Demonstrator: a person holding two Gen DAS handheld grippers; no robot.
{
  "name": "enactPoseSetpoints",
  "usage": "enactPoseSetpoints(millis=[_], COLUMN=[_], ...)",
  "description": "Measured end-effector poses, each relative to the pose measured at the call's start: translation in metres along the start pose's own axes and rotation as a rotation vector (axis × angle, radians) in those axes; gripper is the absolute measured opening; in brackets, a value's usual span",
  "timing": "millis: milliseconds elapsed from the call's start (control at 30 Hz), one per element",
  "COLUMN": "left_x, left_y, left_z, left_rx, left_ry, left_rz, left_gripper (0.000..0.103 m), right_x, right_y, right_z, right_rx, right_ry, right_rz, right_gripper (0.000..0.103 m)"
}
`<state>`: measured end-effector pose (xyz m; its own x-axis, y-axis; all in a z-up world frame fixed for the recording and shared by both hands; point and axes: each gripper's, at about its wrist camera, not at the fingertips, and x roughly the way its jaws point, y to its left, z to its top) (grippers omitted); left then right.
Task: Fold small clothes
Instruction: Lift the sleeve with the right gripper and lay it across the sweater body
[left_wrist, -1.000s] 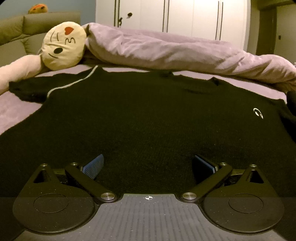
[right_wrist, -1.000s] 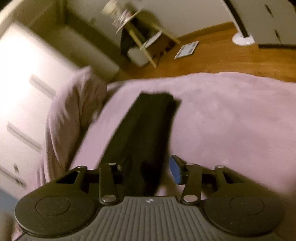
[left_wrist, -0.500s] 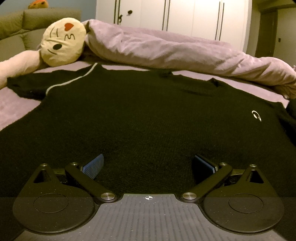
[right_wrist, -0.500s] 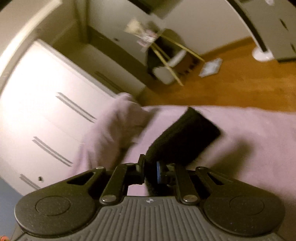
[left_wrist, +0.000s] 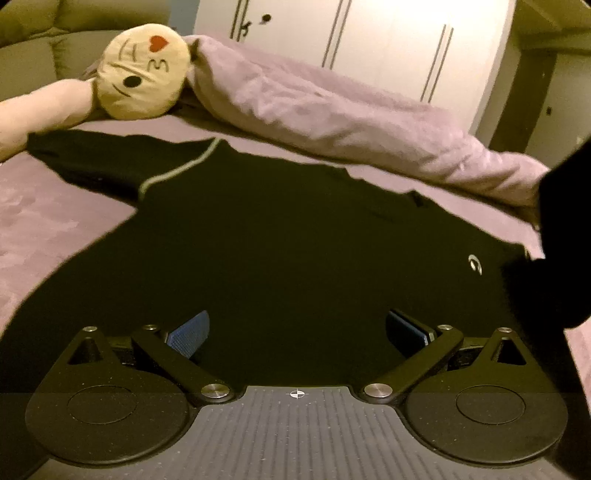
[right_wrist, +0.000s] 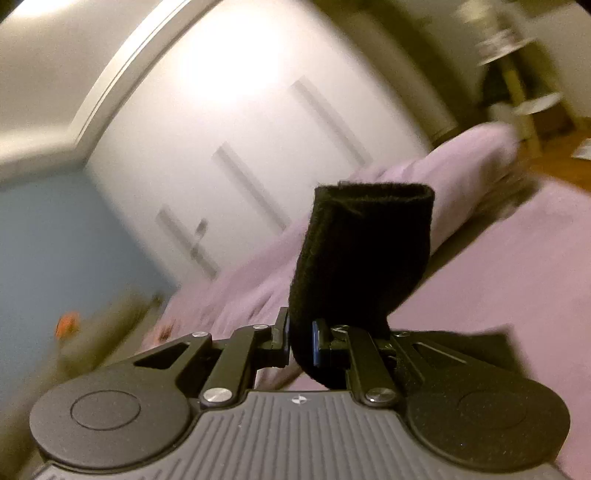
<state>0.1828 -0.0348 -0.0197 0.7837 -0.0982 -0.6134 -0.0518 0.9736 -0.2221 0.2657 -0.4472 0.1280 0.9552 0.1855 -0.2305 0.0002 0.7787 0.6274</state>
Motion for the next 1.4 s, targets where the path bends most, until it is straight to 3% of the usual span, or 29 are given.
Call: enactPoseSetpoints(millis=[100, 200, 300, 433, 533, 733, 1400], left_x=[-0.004, -0.002, 0.006, 0.029, 0.048, 0.074, 0.065], left_y=[0.016, 0.031, 0.042, 0.04, 0.026, -0.005, -0.006], left_z=[0.01, 0.019, 0.026, 0.035, 0.039, 0.041, 0.038], left_rx=[-0.03, -0.062, -0.081, -0.111, -0.121, -0.068, -0.066], left_ry=[-0.007, 0.014, 0.037, 0.077, 0.111, 0.144, 0.146], left_rz=[0.008, 0.004, -0.021, -0.071, -0.106, -0.097, -0.08], left_gripper=[0.103, 0.103, 0.103, 0.103, 0.103, 0.103, 0.103], right_x=[0.04, 0.067, 0.052, 0.03, 0.008, -0.008, 0.0], right_y=[0.039, 0.051, 0.036, -0.01, -0.042, -0.079, -0.082], right_z=[-0.057, -0.113, -0.154, -0.18, -0.188, -0.196, -0.195], right_rx=[-0.087, -0.097, -0.044, -0.001, 0.003, 0.006, -0.027], right_ry=[0.109, 0.218, 0.199, 0.179, 0.183, 0.2, 0.199], right_rz=[0.028, -0.003, -0.017, -0.148, -0.247, -0.337, -0.336], right_gripper=[0.014, 0.028, 0.038, 0.039, 0.039, 0.039, 0.042])
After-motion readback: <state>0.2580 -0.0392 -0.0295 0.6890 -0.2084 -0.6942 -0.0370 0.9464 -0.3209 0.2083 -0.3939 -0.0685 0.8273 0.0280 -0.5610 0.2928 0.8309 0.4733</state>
